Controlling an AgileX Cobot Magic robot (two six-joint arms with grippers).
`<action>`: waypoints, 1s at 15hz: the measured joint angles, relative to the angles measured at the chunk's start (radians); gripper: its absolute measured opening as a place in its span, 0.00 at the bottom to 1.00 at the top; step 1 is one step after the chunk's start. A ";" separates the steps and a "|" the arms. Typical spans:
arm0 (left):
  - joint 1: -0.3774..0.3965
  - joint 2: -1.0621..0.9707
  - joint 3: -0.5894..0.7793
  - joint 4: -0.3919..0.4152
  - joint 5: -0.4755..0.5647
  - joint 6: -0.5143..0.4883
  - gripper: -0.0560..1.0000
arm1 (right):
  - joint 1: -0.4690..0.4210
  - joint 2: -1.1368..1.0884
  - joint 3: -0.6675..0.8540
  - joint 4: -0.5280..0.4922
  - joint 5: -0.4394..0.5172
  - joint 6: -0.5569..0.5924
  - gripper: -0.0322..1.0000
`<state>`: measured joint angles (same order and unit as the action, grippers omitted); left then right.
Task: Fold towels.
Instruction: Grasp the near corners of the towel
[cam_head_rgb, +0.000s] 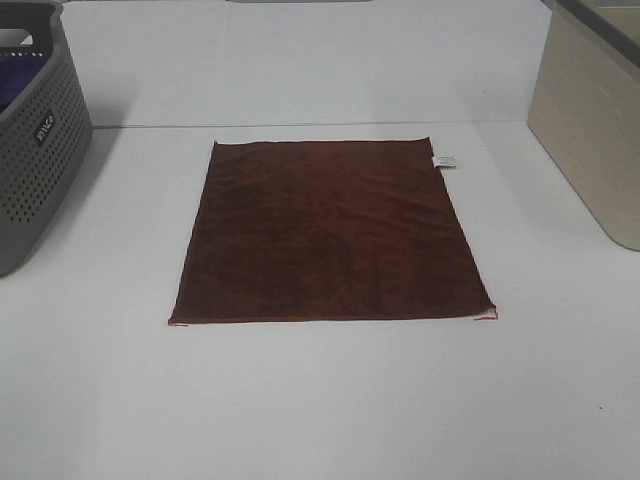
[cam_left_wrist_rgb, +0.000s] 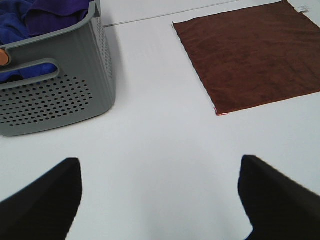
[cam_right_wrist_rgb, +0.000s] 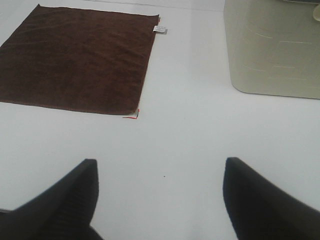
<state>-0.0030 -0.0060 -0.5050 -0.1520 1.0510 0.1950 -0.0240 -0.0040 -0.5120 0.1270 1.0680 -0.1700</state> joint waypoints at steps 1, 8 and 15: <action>0.000 0.000 0.000 0.000 0.000 0.000 0.80 | 0.000 0.000 0.000 0.000 0.000 0.000 0.70; 0.000 0.000 0.000 0.000 0.000 0.000 0.80 | 0.000 0.000 0.000 0.000 0.000 0.000 0.70; 0.000 0.000 0.000 0.000 0.000 0.000 0.80 | 0.000 0.000 0.000 0.000 0.000 0.000 0.70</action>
<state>-0.0030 -0.0060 -0.5050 -0.1520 1.0510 0.1950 -0.0240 -0.0040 -0.5120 0.1270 1.0680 -0.1700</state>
